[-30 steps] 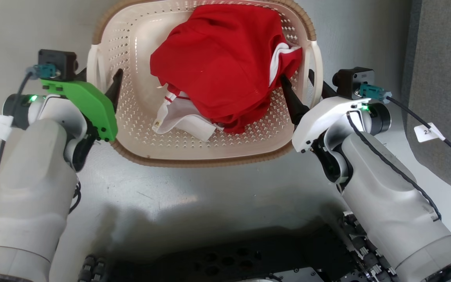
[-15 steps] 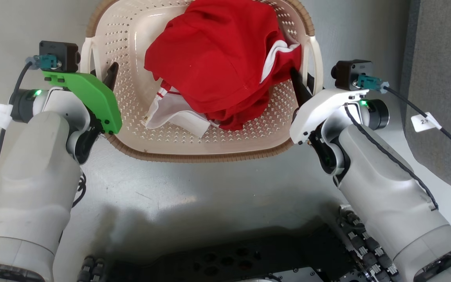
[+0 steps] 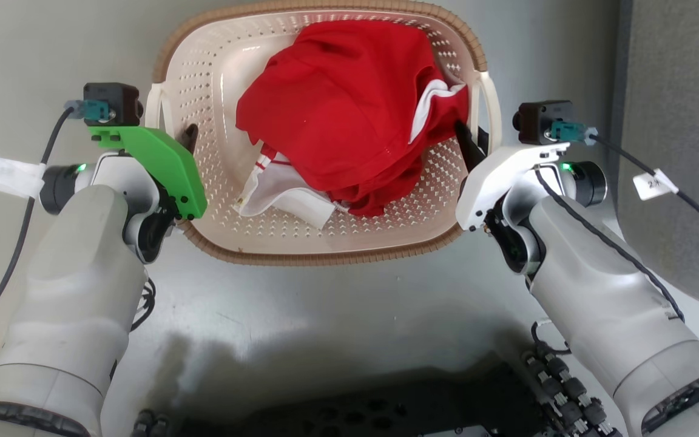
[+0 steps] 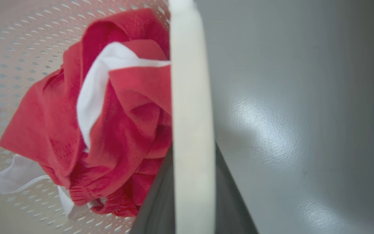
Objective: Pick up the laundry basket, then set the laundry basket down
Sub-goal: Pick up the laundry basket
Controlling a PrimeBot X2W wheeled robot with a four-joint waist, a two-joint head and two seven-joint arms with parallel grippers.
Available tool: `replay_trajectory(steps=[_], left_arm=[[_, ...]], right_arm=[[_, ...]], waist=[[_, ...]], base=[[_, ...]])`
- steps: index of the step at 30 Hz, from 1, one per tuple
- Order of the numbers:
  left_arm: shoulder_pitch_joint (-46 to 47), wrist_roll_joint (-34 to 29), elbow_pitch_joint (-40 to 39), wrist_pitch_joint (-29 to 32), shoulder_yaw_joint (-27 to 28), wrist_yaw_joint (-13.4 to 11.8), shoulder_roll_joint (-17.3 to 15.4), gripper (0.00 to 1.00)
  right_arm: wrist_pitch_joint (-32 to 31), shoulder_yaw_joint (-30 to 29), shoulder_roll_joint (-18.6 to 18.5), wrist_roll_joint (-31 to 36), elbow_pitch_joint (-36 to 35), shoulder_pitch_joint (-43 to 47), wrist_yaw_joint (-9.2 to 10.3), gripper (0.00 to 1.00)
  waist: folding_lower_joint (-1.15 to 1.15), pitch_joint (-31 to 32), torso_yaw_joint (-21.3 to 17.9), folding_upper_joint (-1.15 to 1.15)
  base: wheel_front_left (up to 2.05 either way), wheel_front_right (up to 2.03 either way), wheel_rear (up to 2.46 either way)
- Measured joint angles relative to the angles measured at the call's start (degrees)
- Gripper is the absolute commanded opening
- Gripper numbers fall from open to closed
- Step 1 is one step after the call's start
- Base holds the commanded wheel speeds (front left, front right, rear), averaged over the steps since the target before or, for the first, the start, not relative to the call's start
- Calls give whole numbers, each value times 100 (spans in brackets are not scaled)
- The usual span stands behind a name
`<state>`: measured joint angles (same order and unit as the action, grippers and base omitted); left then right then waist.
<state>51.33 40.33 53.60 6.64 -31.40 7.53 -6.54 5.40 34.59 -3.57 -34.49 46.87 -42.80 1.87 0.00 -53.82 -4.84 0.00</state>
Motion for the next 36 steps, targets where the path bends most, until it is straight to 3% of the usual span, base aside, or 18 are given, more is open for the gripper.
replay_trajectory(steps=[13, 36], left_arm=[[-198, 633, 310, 668, -200, -24, 60, 0], [-720, 1330, 543, 1438, -385, -55, 57, 0]], right_arm=[[-698, 220, 31, -342, 745, -130, -489, 0], [-1731, 467, 114, -1012, 1258, 71, -691, 0]], waist=[[0, 869, 16, 0], [0, 2602, -31, 0]], base=[[0, 0, 0], [0, 0, 0]])
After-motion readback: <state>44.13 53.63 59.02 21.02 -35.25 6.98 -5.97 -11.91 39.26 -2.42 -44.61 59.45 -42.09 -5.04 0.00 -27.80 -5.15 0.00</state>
